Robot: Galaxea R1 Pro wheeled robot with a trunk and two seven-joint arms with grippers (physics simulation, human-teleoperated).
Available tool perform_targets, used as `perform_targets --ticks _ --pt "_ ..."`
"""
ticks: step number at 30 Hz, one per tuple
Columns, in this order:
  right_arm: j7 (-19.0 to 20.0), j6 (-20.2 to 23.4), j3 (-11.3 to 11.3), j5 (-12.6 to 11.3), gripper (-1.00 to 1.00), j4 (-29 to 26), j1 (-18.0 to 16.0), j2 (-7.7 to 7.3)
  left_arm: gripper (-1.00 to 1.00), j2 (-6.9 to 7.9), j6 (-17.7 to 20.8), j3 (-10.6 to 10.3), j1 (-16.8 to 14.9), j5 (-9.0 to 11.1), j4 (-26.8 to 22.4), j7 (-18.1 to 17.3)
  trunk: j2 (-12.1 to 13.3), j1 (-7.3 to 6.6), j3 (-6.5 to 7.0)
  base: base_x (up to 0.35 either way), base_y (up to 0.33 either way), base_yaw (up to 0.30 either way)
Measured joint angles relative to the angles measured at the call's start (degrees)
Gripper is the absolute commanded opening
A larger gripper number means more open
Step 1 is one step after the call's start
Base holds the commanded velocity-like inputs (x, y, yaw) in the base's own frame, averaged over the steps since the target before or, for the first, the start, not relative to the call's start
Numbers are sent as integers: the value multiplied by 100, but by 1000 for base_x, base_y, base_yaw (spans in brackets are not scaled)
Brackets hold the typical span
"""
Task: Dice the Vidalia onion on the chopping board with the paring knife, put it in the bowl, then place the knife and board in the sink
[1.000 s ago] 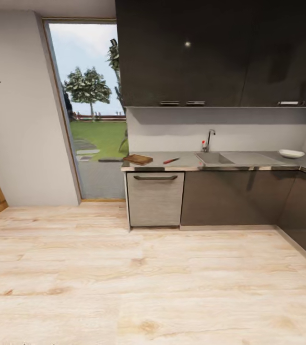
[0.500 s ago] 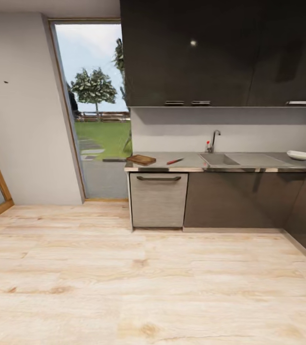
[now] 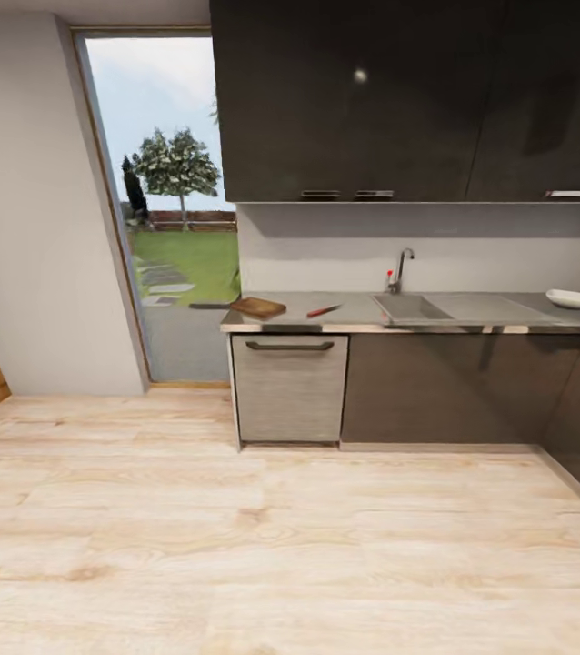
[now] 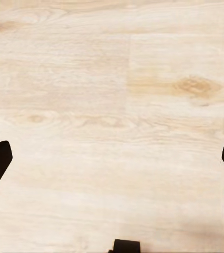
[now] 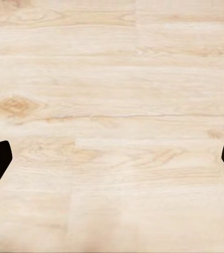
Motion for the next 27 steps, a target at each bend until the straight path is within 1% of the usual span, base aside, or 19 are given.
perform_targets --ticks 27 --pt "0 0 3 8 100 0 0 -3 100 0 0 0 0 0 1 0 0 0 0 269 -4 0"
